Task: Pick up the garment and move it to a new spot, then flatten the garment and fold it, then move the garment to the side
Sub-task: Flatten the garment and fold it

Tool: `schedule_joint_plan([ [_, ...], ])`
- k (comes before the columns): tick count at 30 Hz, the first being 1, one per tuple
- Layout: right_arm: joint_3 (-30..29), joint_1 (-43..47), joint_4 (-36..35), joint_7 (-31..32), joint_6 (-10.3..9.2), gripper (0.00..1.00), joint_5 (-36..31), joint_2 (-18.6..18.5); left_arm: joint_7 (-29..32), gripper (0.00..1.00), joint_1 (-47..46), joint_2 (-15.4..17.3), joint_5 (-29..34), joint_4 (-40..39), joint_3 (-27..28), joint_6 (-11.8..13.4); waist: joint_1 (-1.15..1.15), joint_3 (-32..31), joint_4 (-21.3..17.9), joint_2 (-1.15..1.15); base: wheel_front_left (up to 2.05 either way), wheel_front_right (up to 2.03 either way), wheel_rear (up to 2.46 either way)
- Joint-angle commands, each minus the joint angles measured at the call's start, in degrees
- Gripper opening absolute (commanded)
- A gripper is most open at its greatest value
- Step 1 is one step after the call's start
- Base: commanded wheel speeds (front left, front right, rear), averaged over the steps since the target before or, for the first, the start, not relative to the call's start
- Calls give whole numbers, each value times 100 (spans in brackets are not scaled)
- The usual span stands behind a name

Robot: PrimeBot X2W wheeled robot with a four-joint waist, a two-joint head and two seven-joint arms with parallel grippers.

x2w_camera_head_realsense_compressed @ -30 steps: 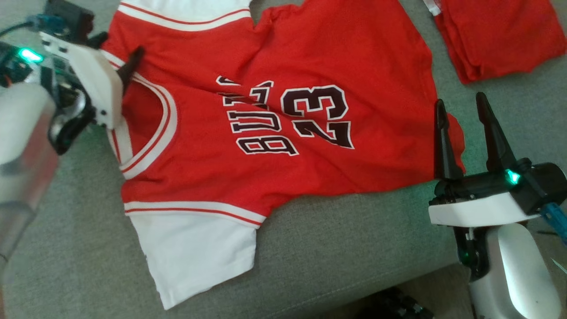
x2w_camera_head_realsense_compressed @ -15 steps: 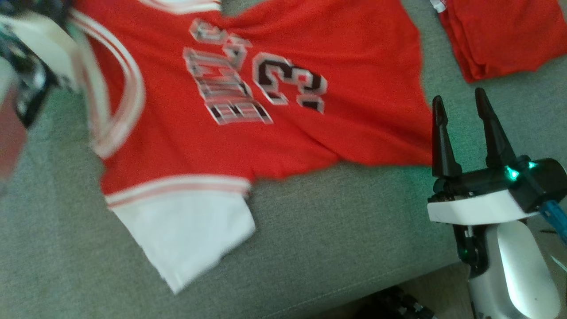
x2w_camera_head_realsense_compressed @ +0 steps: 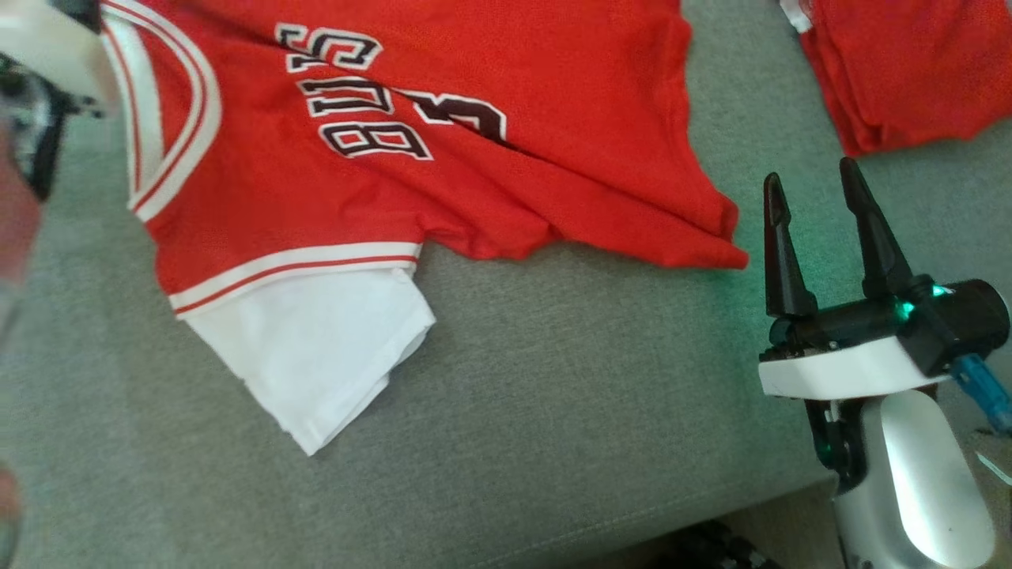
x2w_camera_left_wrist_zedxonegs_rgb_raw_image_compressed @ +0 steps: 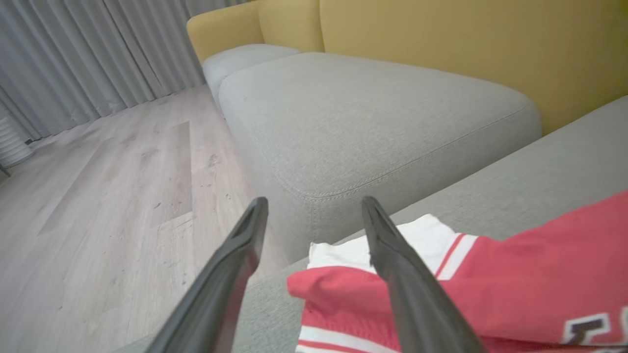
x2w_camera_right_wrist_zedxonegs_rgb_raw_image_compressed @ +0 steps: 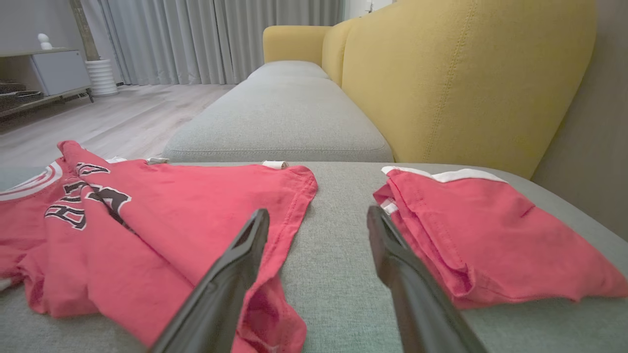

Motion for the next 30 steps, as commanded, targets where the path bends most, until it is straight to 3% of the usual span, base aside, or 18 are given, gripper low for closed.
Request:
schedule_joint_plan([
  [1, 57, -78, -121, -52, -5, 100, -67, -32, -145, 100, -110, 57, -4, -114, 207, -31, 0, -168, 173, 0, 0, 0, 0],
  [7, -90, -15, 53, -52, -5, 100, -247, -32, -214, 100, 585, -197, 48, -876, 604, 65, 0, -661, 660, 0, 0, 0, 0],
  [15, -268, 223, 434, -52, -5, 100, -450, -32, -216, 100, 2635, -251, 424, -2502, 1499, 496, 0, -1419, 1291, 0, 0, 0, 0],
  [20, -334, 346, 587, -51, -5, 100, -491, -32, -216, 100, 3736, -328, 635, -3306, 1935, 696, 0, -1674, 1503, 0, 0, 0, 0],
  [30, -416, 637, 778, -52, -5, 100, -432, -32, -217, 100, 5788, -938, 1098, -4558, 2485, 960, 0, -2038, 1784, 0, 0, 0, 0],
])
